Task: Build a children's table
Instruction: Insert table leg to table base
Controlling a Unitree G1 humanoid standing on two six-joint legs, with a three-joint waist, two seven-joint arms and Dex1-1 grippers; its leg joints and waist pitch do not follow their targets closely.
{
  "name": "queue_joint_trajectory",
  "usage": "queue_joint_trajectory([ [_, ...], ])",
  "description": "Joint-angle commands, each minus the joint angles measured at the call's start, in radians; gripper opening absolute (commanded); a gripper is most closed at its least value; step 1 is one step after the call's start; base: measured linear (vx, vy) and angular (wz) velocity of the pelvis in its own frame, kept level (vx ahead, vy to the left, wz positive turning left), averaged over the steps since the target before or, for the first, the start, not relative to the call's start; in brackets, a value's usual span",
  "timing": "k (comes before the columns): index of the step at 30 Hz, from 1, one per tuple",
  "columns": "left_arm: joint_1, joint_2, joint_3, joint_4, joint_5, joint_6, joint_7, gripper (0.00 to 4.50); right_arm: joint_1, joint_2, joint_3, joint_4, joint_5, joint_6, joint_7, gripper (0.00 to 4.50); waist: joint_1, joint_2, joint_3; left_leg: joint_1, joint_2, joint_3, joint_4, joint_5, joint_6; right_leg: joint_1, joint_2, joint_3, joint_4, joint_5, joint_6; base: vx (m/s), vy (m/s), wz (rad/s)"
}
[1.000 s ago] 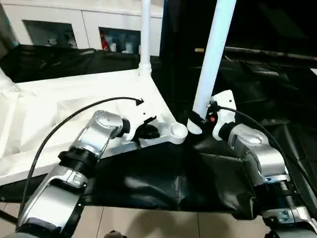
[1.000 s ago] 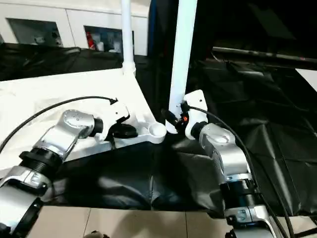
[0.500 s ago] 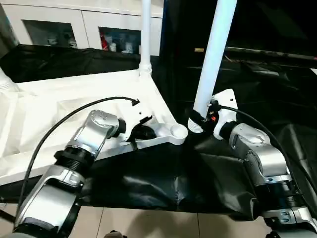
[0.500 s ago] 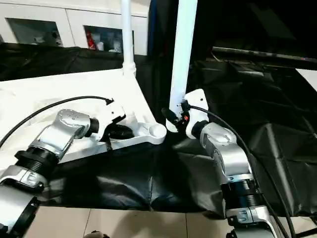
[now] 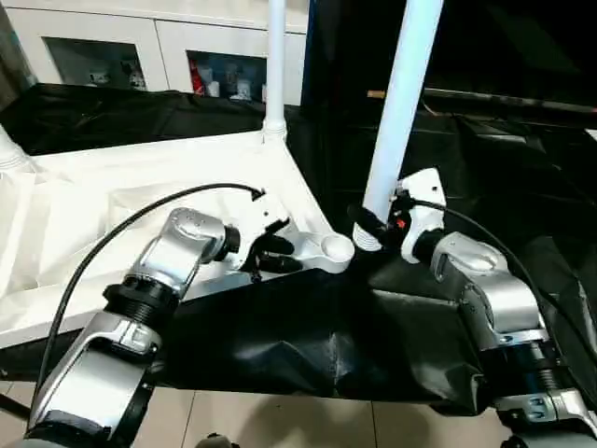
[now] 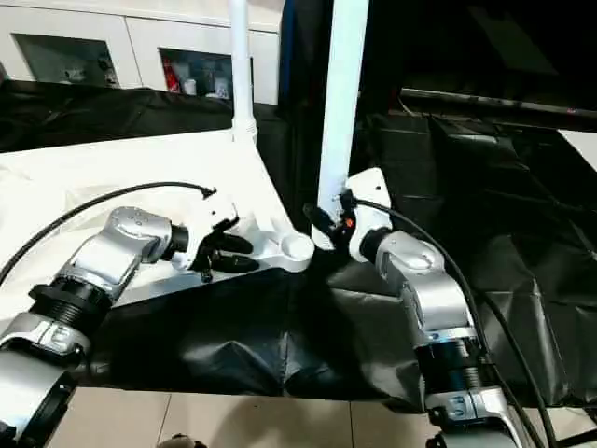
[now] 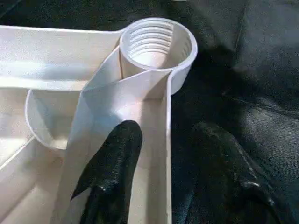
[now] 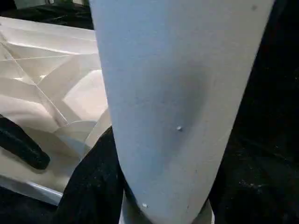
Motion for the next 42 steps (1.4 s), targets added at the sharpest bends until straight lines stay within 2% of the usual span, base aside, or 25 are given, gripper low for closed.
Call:
queue_joint_trajectory([
  [1,0.003,-0.001,-0.009,0.008,0.014,-0.007,0.013,2.17,0.004,-0.014,-0.004,-0.025,-0.007,0.014,0.000,1.93,0.001,0.012,-0.070,0.025,0.011,0.003,-0.067,-0.204,-0.022,0.049,-0.047,0.031,-0.068,-0.044,-0.223,0.000,0.000,0.00],
  [3,0.002,0.001,-0.012,0.018,0.020,-0.013,0.018,2.17,0.004,-0.015,-0.003,-0.025,-0.007,0.015,0.000,1.93,0.000,0.012,-0.070,0.025,0.010,0.003,-0.067,-0.201,-0.019,0.049,-0.046,0.031,-0.068,-0.039,-0.224,0.000,0.000,0.00],
  [4,0.002,0.002,-0.016,0.024,0.025,-0.018,0.022,1.90,0.005,-0.016,-0.003,-0.027,-0.007,0.015,0.000,1.93,0.000,0.012,-0.070,0.025,0.010,0.003,-0.067,-0.204,-0.020,0.049,-0.047,0.031,-0.068,-0.042,-0.224,0.000,0.000,0.00],
  [8,0.006,0.004,-0.012,0.040,0.025,-0.018,0.028,1.79,0.008,-0.015,-0.001,-0.030,-0.007,0.016,0.001,1.93,0.000,0.011,-0.070,0.025,0.011,0.003,-0.068,-0.210,-0.023,0.050,-0.048,0.031,-0.069,-0.052,-0.223,0.000,0.000,0.00],
  [10,0.009,0.006,-0.013,0.037,0.024,-0.017,0.026,1.47,0.008,-0.015,0.000,-0.030,-0.007,0.017,0.002,1.93,0.000,0.009,-0.070,0.026,0.011,0.003,-0.067,-0.211,-0.022,0.049,-0.047,0.031,-0.069,-0.052,-0.225,0.000,0.000,0.00],
  [13,0.014,0.008,-0.012,0.034,0.023,-0.015,0.027,1.34,0.003,-0.013,0.001,-0.026,-0.007,0.018,0.002,1.93,0.001,0.010,-0.070,0.024,0.011,0.003,-0.067,-0.204,-0.020,0.050,-0.048,0.031,-0.068,-0.045,-0.225,0.000,0.000,0.00],
  [14,0.014,0.007,-0.011,0.034,0.023,-0.015,0.029,1.12,0.003,-0.014,0.001,-0.026,-0.006,0.018,0.003,1.93,0.000,0.005,-0.069,0.024,0.011,0.004,-0.067,-0.206,-0.019,0.049,-0.047,0.031,-0.069,-0.052,-0.223,0.000,0.000,0.00],
  [16,0.016,0.009,-0.012,0.031,0.021,-0.012,0.020,0.97,-0.001,-0.012,0.003,-0.023,-0.005,0.019,0.005,1.93,0.001,0.008,-0.069,0.025,0.011,0.004,-0.067,-0.208,-0.018,0.049,-0.049,0.031,-0.069,-0.065,-0.222,0.000,0.000,0.00],
  [18,0.018,0.011,-0.015,0.029,0.021,-0.009,0.014,0.92,-0.002,-0.012,0.003,-0.023,-0.005,0.021,0.007,1.93,0.000,0.004,-0.069,0.024,0.011,0.004,-0.068,-0.206,-0.017,0.048,-0.048,0.031,-0.070,-0.068,-0.220,0.000,0.000,0.00],
  [22,0.028,0.017,-0.026,0.018,0.027,-0.004,0.004,0.55,-0.010,-0.009,-0.002,-0.020,0.007,0.032,0.013,1.93,0.001,0.007,-0.069,0.024,0.012,0.004,-0.067,-0.201,-0.015,0.048,-0.049,0.032,-0.069,-0.066,-0.219,0.000,0.000,0.00],
  [25,0.032,0.017,-0.023,0.014,0.025,0.001,0.007,0.49,-0.012,-0.011,-0.001,-0.019,0.006,0.032,0.016,1.93,0.001,0.004,-0.069,0.023,0.011,0.004,-0.067,-0.197,-0.015,0.049,-0.049,0.032,-0.068,-0.063,-0.220,0.000,0.000,0.00],
  [28,0.034,0.019,-0.021,0.011,0.021,0.004,0.000,0.13,-0.017,0.000,-0.011,-0.017,0.029,0.050,0.023,1.93,0.001,0.005,-0.069,0.025,0.012,0.004,-0.067,-0.200,-0.014,0.048,-0.050,0.032,-0.070,-0.074,-0.219,0.000,0.000,0.00],
  [30,0.036,0.019,-0.018,0.009,0.018,0.003,0.000,0.06,-0.032,0.012,-0.021,-0.019,0.076,0.106,0.054,1.93,0.000,0.008,-0.069,0.025,0.012,0.004,-0.068,-0.211,-0.012,0.047,-0.049,0.032,-0.070,-0.082,-0.220,0.000,0.000,0.00],
  [34,0.048,0.010,0.002,0.000,-0.004,-0.023,0.012,0.00,-0.056,0.014,-0.006,-0.011,0.121,0.171,0.123,1.93,-0.001,0.007,-0.069,0.025,0.013,0.003,-0.068,-0.208,-0.011,0.048,-0.049,0.031,-0.069,-0.067,-0.226,0.000,0.000,0.00],
  [38,0.070,0.002,0.023,-0.025,-0.030,-0.056,0.010,0.00,-0.096,0.021,0.005,0.045,0.119,0.170,0.152,1.93,-0.001,0.002,-0.070,0.024,0.014,0.005,-0.067,-0.192,-0.012,0.047,-0.051,0.031,-0.066,-0.061,-0.230,0.000,0.000,0.00],
  [42,0.100,-0.002,0.040,-0.061,-0.054,-0.097,0.003,0.00,-0.126,0.030,0.020,0.132,0.083,0.124,0.148,1.93,-0.001,-0.002,-0.072,0.022,0.013,0.006,-0.065,-0.168,-0.011,0.049,-0.052,0.031,-0.063,-0.047,-0.231,0.000,0.000,0.00],
])
